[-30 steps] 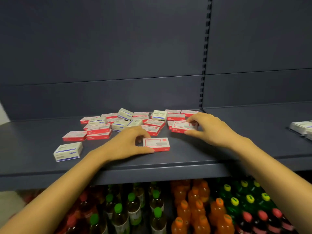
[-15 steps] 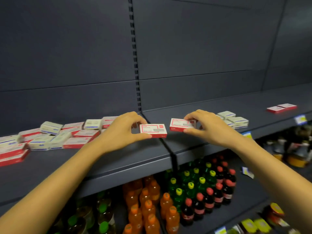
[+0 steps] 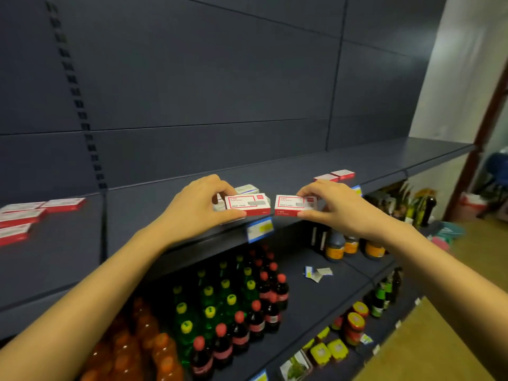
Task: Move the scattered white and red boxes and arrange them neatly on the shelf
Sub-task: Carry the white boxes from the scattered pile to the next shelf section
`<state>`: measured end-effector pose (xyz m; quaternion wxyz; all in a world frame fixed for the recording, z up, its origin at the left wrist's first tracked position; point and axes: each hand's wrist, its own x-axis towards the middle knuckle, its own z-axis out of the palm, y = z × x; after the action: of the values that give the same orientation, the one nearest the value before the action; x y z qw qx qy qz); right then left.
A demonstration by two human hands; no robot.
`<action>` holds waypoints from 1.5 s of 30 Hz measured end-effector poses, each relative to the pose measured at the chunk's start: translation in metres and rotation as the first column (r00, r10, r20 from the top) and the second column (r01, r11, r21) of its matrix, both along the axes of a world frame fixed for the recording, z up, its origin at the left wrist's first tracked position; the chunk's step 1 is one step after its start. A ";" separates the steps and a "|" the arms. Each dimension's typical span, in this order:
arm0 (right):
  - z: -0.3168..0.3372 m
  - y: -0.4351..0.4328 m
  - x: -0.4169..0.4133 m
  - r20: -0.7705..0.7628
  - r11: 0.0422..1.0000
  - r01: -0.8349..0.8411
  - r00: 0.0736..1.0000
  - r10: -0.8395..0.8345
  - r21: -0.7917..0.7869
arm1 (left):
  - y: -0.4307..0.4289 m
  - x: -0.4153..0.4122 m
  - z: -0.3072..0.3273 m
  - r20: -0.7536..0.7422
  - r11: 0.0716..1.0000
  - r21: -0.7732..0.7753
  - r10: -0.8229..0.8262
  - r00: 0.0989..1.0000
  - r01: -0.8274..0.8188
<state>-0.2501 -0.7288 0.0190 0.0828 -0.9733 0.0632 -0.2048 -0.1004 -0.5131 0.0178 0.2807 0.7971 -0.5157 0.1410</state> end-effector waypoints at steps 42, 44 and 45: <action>-0.012 -0.408 0.126 -0.079 0.922 -0.380 0.920 0.385 0.072 | -0.368 0.035 -0.035 -0.257 0.946 0.058 0.323 0.911 -0.319; -0.015 -0.414 0.133 -0.106 0.904 -0.423 0.898 0.427 0.061 | -0.371 0.032 -0.035 -0.259 0.932 0.039 0.357 0.897 -0.360; -0.016 -0.417 0.135 -0.138 0.897 -0.439 0.887 0.441 0.044 | -0.372 0.029 -0.035 -0.253 0.925 0.042 0.376 0.891 -0.379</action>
<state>-0.1149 -1.1454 0.0027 0.1278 -0.9740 -0.1520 -0.1092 -0.0710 -0.8851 -0.0176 0.3156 0.8922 -0.3100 0.0909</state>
